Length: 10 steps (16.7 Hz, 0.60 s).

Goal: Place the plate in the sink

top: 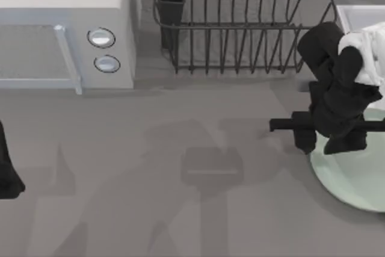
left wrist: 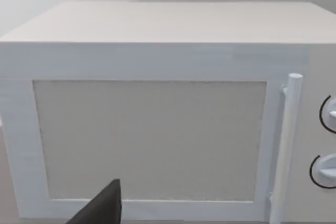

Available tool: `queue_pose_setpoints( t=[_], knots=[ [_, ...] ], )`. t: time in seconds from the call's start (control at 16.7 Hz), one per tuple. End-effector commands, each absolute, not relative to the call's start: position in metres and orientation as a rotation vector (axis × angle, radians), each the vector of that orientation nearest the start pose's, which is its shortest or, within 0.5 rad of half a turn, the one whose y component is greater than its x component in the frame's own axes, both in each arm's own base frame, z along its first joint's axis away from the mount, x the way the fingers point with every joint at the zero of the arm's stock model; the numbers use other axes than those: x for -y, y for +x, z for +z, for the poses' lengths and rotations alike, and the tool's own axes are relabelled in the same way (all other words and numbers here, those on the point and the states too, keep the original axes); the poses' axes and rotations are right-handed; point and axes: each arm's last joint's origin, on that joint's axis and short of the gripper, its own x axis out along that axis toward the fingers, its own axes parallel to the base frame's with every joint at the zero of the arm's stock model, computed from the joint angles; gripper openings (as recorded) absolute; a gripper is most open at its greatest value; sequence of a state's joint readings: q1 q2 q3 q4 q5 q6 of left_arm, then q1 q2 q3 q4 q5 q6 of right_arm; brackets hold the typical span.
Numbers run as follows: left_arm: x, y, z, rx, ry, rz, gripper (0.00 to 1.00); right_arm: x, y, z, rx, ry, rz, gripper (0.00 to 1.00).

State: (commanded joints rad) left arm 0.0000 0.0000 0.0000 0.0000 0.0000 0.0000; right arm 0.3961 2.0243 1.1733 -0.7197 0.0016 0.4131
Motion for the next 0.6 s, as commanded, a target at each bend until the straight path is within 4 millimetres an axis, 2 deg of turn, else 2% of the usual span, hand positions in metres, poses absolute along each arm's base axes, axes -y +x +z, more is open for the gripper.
queue_pose_setpoints(
  t=[0.06, 0.12, 0.3, 0.42, 0.6],
  knots=[
    [0.001, 0.106, 0.160, 0.000, 0.000, 0.000, 1.00, -0.136, 0.320, 0.093, -1.571, 0.008, -0.008, 0.00],
    [0.001, 0.106, 0.160, 0.000, 0.000, 0.000, 1.00, -0.134, 0.326, 0.122, -1.477, 0.038, 0.009, 0.00],
    [0.001, 0.106, 0.160, 0.000, 0.000, 0.000, 1.00, -0.136, 0.330, 0.128, -1.483, 0.036, 0.007, 0.00],
    [0.001, 0.106, 0.160, 0.000, 0.000, 0.000, 1.00, -0.140, 0.338, 0.142, -1.492, 0.034, 0.004, 0.00],
    [0.001, 0.106, 0.160, 0.000, 0.000, 0.000, 1.00, -0.147, 0.353, 0.184, -1.502, 0.031, 0.001, 0.00]
  ],
)
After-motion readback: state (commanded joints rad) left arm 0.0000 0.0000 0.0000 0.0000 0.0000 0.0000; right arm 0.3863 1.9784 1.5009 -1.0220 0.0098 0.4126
